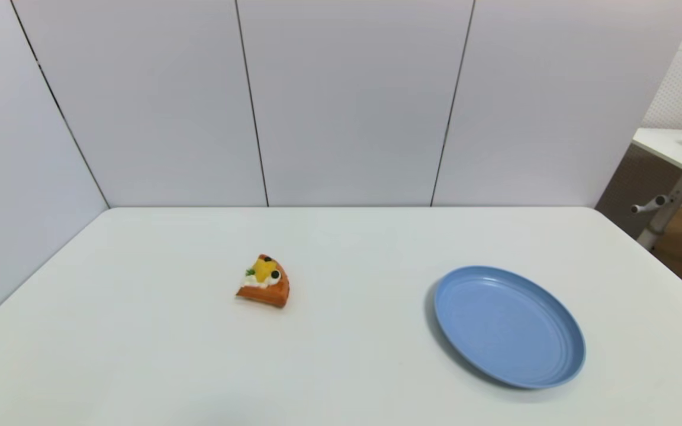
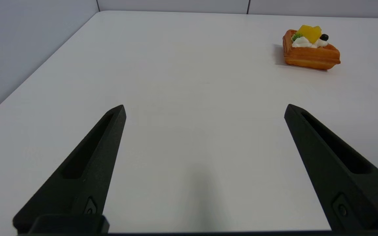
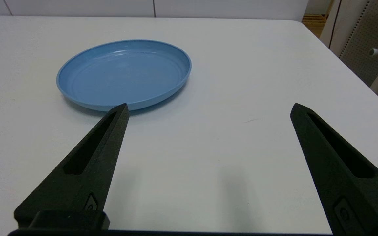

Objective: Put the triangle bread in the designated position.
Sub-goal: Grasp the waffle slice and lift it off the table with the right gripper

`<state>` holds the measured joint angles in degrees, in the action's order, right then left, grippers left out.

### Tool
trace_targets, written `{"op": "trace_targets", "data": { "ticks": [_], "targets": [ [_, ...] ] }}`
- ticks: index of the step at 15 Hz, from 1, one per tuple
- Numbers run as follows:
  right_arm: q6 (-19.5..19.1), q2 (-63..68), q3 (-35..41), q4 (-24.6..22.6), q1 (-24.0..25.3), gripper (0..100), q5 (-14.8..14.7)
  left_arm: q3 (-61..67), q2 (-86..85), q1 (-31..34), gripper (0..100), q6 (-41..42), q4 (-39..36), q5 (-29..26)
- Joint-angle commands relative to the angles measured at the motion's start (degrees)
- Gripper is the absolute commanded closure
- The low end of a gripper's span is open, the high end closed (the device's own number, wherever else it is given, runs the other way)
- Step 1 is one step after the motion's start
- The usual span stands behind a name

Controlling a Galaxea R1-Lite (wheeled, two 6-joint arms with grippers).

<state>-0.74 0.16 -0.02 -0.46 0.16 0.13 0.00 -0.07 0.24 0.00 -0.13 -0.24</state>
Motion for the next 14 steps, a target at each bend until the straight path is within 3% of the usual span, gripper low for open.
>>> {"op": "trace_targets", "data": {
  "ticks": [1,4,7,9,11,14],
  "targets": [
    [-1.19,11.71,-8.68,-0.33,0.54,0,0.22,0.00,-0.01,0.02,0,0.00,-0.13,-0.02],
    [-5.94,30.16,-24.32,-0.24,4.68,0,0.39,0.00,-0.01,0.02,0,0.00,-0.13,-0.02],
    [-12.18,47.13,-36.71,-1.03,13.20,0,1.01,0.00,-0.01,0.02,0,0.00,0.05,-0.02],
    [-12.44,56.00,-40.32,-4.90,21.73,0,1.01,0.00,-0.01,0.02,0,0.00,-0.13,-0.02],
    [-12.70,65.85,-43.66,-10.00,26.91,0,1.18,0.00,-0.01,0.02,0,0.00,-0.13,-0.02],
    [-13.93,80.00,-49.02,-10.26,33.15,0,1.98,0.00,-0.01,0.02,0,0.00,0.05,-0.02]
  ]
}}
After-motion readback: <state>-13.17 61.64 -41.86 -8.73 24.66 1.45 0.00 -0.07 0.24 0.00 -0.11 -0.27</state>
